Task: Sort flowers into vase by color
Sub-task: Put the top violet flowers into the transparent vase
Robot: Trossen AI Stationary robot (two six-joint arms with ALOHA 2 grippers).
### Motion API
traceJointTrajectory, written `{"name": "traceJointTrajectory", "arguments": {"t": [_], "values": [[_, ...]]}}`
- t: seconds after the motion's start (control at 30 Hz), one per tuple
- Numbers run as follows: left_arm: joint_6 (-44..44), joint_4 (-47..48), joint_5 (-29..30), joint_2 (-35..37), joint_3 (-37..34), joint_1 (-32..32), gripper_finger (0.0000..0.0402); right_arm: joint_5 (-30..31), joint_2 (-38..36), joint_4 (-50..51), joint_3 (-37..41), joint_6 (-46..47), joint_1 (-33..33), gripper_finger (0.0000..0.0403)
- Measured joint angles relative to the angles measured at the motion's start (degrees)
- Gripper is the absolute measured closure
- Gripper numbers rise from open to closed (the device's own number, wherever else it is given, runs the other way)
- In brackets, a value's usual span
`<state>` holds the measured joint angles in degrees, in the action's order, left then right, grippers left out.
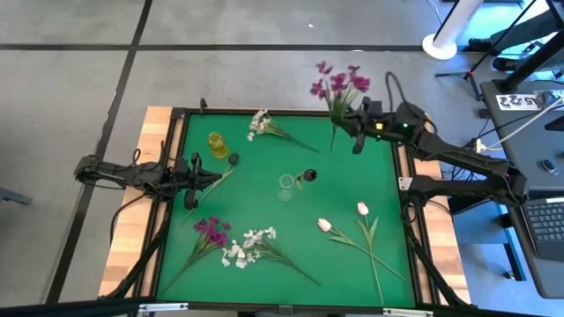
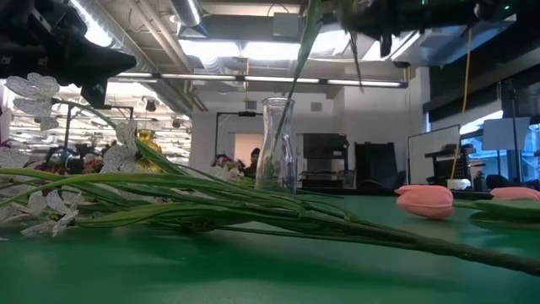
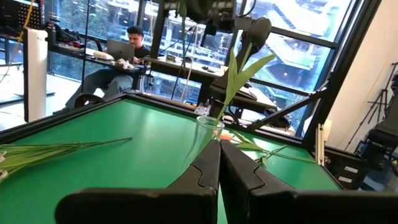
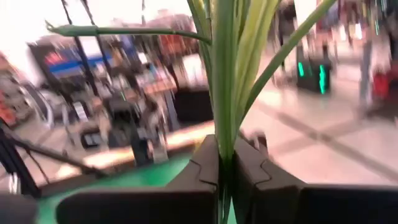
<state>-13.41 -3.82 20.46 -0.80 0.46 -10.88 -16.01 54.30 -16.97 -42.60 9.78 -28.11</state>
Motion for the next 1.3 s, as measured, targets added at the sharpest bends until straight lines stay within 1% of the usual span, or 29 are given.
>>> {"name": "traceJointTrajectory", "arguments": {"t": [0.1,0.23,0.43,0.6,0.7,1.03,1.3], "values": [[0.0,-0.3,0.0,0.0,0.0,0.0,0.0401,-0.3,2.1,-9.3,1.0,-2.3,2.9,0.0394],[0.0,-0.7,0.0,0.0,0.0,0.0,0.0401,-1.5,6.8,-20.8,1.7,-2.8,6.8,0.0394],[0.0,-1.5,0.0,0.0,0.0,0.0,0.0401,-1.2,17.0,-30.5,2.0,-3.8,10.7,0.0394],[0.0,-1.9,0.0,0.0,0.0,0.0,0.0401,-3.9,24.5,-41.0,2.1,-0.7,12.4,0.0393],[0.0,-1.9,0.0,0.0,0.0,0.0,0.0401,-5.2,26.9,-44.8,2.1,1.4,12.9,0.0393],[0.0,-1.9,0.0,0.0,0.0,0.0,0.0401,-6.2,30.5,-45.6,2.0,1.7,16.3,0.0391],[0.0,-1.9,0.0,0.0,0.0,0.0,0.0401,-7.5,34.1,-45.7,2.0,1.4,16.5,0.0389]]}}
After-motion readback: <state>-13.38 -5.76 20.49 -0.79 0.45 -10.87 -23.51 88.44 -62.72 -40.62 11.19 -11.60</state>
